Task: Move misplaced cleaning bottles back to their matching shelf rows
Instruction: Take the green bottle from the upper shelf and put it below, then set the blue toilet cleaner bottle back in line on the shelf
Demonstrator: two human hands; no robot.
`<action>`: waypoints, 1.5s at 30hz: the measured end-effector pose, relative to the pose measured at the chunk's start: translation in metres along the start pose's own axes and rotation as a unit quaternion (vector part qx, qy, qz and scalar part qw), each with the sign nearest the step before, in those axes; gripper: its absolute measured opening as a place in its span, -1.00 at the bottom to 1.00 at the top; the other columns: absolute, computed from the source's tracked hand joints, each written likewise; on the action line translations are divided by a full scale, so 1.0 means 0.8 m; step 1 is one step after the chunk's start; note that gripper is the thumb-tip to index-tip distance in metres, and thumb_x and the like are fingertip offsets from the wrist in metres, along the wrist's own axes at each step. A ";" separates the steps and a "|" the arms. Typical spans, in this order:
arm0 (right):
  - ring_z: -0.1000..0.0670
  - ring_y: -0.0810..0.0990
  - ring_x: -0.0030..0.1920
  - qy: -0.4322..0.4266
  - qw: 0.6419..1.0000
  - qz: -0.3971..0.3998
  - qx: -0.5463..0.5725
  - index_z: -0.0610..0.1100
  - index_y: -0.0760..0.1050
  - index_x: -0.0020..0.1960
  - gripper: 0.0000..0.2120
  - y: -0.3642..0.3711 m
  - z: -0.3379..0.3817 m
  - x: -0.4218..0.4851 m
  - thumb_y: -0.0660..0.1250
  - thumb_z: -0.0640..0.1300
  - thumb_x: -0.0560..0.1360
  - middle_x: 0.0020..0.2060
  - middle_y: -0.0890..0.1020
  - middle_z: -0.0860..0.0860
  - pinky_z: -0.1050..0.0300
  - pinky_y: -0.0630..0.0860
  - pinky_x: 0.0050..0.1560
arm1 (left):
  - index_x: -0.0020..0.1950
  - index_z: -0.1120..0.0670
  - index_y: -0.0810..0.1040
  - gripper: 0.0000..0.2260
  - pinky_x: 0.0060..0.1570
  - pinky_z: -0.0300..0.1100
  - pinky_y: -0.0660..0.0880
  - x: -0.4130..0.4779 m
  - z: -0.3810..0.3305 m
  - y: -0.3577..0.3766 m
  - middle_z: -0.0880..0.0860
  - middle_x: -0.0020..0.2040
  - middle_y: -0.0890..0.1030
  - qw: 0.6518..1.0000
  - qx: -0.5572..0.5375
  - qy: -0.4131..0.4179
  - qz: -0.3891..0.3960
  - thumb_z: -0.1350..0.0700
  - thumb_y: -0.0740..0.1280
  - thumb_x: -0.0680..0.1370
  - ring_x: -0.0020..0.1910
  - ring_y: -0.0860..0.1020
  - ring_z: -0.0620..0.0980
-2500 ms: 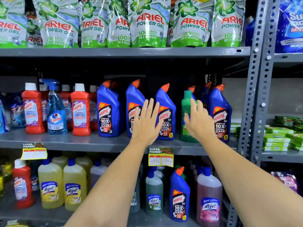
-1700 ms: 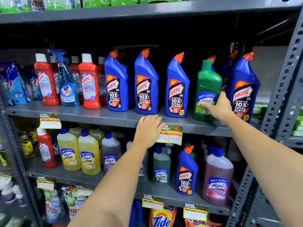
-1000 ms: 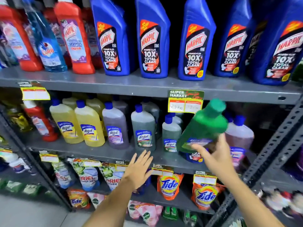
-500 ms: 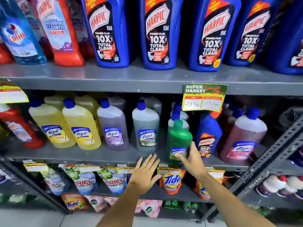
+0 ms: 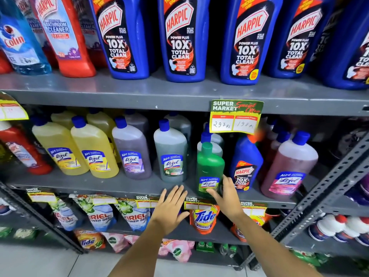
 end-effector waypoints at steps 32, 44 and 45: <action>-0.15 0.54 0.24 0.097 0.957 -0.258 0.089 0.21 0.02 0.47 0.21 -0.104 0.006 0.003 0.66 0.15 0.00 0.34 0.44 0.02 -0.30 0.61 0.02 | 0.34 0.08 0.50 -0.61 0.29 -0.06 0.17 -0.028 -0.027 -0.138 0.05 0.24 0.59 0.930 -0.034 0.135 -0.341 -0.07 0.10 0.63 0.29 0.43 0.01; 0.24 0.59 0.08 -0.118 0.903 -0.349 0.220 0.07 0.28 0.39 0.18 -0.251 0.200 -0.096 0.74 -0.13 -0.14 0.23 0.55 0.01 0.31 0.53 0.12 | 0.29 0.18 0.56 -0.58 0.28 0.07 0.31 -0.002 -0.063 -0.427 0.13 0.31 0.55 0.839 -0.004 0.115 -0.532 -0.05 0.13 0.62 0.38 0.39 0.13; 0.18 0.60 0.11 -0.143 0.901 -0.350 0.211 0.00 0.27 0.41 0.18 -0.274 0.223 -0.091 0.74 -0.07 -0.12 0.24 0.56 -0.01 0.24 0.55 0.15 | 0.27 0.17 0.57 -0.59 0.28 0.06 0.32 0.007 -0.062 -0.422 0.12 0.30 0.57 0.850 0.013 0.105 -0.516 -0.06 0.14 0.62 0.38 0.41 0.11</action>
Point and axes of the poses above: each hand's wrist, its own x-axis towards the middle knuckle, its own y-axis out of the palm, z = x × y, the point moved 3 cm from there along x, towards the middle knuckle
